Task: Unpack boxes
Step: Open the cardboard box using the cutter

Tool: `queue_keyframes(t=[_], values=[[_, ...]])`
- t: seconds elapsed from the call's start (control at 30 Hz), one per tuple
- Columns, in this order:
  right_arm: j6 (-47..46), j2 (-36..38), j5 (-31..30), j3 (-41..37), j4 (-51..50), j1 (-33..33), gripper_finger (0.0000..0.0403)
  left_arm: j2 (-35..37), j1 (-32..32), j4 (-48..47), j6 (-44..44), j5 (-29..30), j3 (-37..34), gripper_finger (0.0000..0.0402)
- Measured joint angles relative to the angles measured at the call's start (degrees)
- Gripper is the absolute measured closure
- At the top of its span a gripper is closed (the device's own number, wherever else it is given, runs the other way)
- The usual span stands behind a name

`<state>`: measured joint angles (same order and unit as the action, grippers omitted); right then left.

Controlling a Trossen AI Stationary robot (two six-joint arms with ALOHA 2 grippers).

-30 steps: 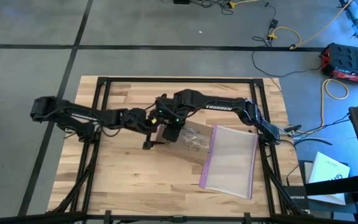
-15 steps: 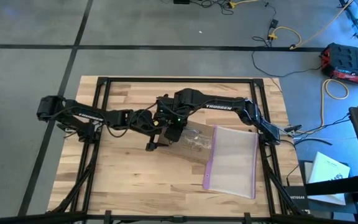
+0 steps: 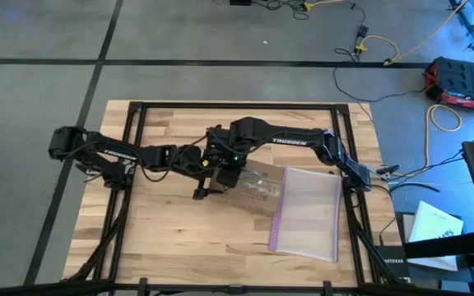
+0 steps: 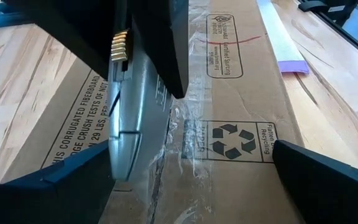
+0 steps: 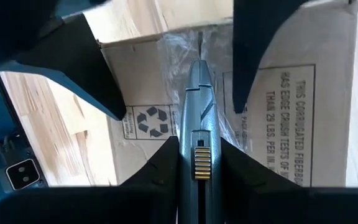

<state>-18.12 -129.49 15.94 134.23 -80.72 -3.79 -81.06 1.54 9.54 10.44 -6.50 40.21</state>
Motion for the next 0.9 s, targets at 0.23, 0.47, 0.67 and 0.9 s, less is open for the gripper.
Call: queue_keyframes(t=[0.23,0.47,0.67,0.9], values=[[0.4,0.0,0.14,0.0,-0.35,-0.04,0.0346,-0.04,0.0,0.1,-0.18,0.02,0.0,0.0002],[0.93,0.0,0.16,0.0,-0.38,-0.07,0.0346,-0.04,0.0,0.16,-0.33,0.02,-0.02,0.0002],[2.09,0.0,-2.82,0.0,-0.88,0.48,0.0346,-0.04,0.0,0.15,-0.34,0.04,-0.02,0.0002],[2.1,0.0,-5.45,0.0,-2.46,2.46,0.0346,-0.04,0.0,0.12,-0.68,0.04,-0.04,0.0002]])
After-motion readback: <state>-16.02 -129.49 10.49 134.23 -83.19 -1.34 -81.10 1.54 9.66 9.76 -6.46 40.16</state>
